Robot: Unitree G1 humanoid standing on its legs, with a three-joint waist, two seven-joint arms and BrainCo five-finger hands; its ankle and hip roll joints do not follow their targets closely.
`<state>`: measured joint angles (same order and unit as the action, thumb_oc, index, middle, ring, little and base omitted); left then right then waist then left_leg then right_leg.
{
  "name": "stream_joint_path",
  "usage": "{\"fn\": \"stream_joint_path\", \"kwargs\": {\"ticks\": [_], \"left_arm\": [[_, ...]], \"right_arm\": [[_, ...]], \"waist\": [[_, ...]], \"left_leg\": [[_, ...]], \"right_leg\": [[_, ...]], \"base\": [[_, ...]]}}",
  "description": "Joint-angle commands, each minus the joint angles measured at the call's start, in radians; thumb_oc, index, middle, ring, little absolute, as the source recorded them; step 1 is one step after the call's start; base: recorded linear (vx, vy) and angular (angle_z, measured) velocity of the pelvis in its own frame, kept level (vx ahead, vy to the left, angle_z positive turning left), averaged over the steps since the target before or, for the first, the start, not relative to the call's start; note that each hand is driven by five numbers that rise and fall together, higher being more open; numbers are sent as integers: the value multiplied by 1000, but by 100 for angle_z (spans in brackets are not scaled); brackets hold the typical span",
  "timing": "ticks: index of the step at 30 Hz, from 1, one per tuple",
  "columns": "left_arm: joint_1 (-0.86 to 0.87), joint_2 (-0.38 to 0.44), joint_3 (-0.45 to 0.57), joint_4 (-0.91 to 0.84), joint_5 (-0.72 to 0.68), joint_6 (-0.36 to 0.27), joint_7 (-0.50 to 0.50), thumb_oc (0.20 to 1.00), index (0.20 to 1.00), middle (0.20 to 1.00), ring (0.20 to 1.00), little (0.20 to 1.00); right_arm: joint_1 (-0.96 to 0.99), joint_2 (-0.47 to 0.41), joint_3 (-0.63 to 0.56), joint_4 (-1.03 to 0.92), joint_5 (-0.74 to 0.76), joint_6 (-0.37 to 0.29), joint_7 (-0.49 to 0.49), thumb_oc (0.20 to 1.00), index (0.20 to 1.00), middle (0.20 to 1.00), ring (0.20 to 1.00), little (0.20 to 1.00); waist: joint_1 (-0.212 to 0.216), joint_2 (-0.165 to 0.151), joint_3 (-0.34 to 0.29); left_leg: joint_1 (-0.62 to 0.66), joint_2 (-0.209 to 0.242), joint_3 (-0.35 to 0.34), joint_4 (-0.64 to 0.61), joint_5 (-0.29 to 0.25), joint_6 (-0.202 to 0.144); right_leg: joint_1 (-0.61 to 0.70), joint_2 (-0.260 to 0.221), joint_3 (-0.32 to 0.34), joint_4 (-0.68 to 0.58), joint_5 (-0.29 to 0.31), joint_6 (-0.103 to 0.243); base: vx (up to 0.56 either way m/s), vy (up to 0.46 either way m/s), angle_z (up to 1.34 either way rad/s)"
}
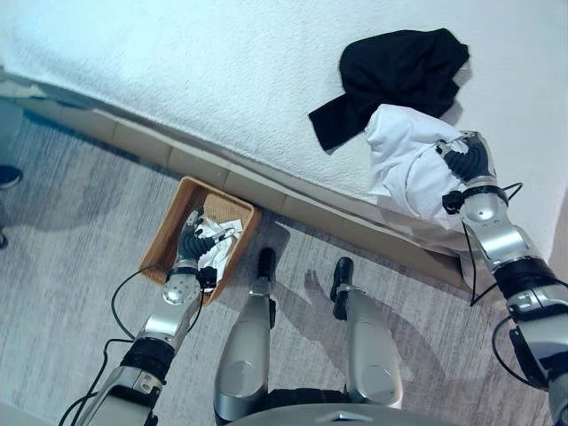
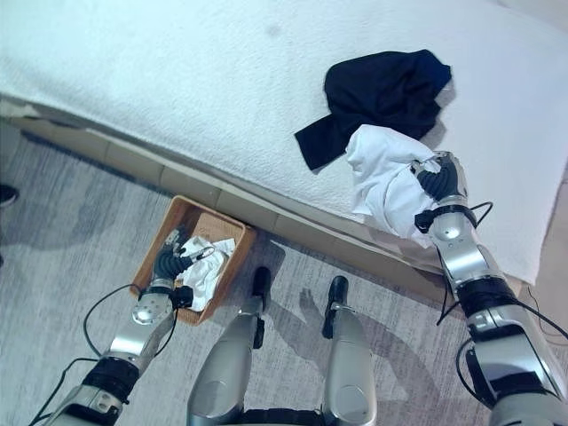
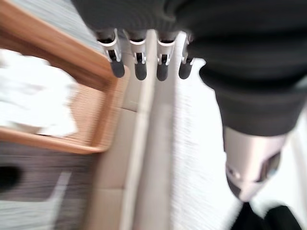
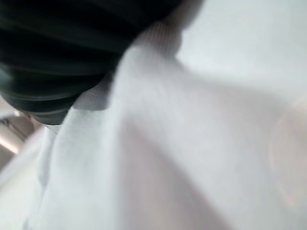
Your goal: Pick up clothes into the bucket
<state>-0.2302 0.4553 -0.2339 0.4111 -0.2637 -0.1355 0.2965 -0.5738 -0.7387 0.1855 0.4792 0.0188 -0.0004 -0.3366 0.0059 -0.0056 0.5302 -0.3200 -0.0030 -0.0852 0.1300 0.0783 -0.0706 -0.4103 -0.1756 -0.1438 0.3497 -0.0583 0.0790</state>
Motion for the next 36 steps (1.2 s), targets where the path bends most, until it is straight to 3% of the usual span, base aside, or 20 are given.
{"fn": "stream_joint_path", "kwargs": {"ticks": [1,12,21,27,31,36], "left_arm": [[5,20,21,-69,59,-21,-28,1000,1000,1000,1000,1000],[-192,98,-123,-219,210,-13,-132,1000,1000,1000,1000,1000],[-378,142,-313,-276,279,-18,-241,1000,1000,1000,1000,1000],[-493,83,-430,-274,274,-28,-276,1000,1000,1000,1000,1000],[-510,66,-449,-279,264,-31,-281,1000,1000,1000,1000,1000],[-497,-17,-456,-274,227,-25,-271,1000,1000,1000,1000,1000]], "right_arm": [[9,-72,-52,-101,-28,-72,5,200,200,200,200,200],[60,-153,-43,-394,25,-118,188,200,200,200,200,200],[-81,-270,166,-563,195,-121,397,200,200,200,200,200],[-201,-296,305,-634,352,-125,477,200,200,200,200,200],[-223,-302,334,-668,393,-131,494,200,200,200,200,200],[-243,-260,381,-732,501,-128,534,200,200,200,200,200]], "waist": [[-37,-26,-95],[-95,-27,-241],[-120,-40,-345],[-126,-50,-393],[-124,-55,-407],[-117,-67,-427]], "left_leg": [[6,-16,16,43,-67,16],[150,-4,55,-27,-81,14],[232,6,86,-42,-107,10],[270,16,101,-57,-115,4],[286,19,106,-64,-117,4],[304,22,103,-72,-120,4]], "right_leg": [[63,0,8,-44,0,55],[202,21,33,-137,13,62],[293,37,55,-200,21,67],[346,41,50,-252,30,71],[366,41,51,-269,34,72],[394,42,43,-282,31,69]], "base": [[69,31,-29],[71,17,-15],[79,2,-8],[60,-3,-6],[43,-5,-8],[31,-5,-3]]}}
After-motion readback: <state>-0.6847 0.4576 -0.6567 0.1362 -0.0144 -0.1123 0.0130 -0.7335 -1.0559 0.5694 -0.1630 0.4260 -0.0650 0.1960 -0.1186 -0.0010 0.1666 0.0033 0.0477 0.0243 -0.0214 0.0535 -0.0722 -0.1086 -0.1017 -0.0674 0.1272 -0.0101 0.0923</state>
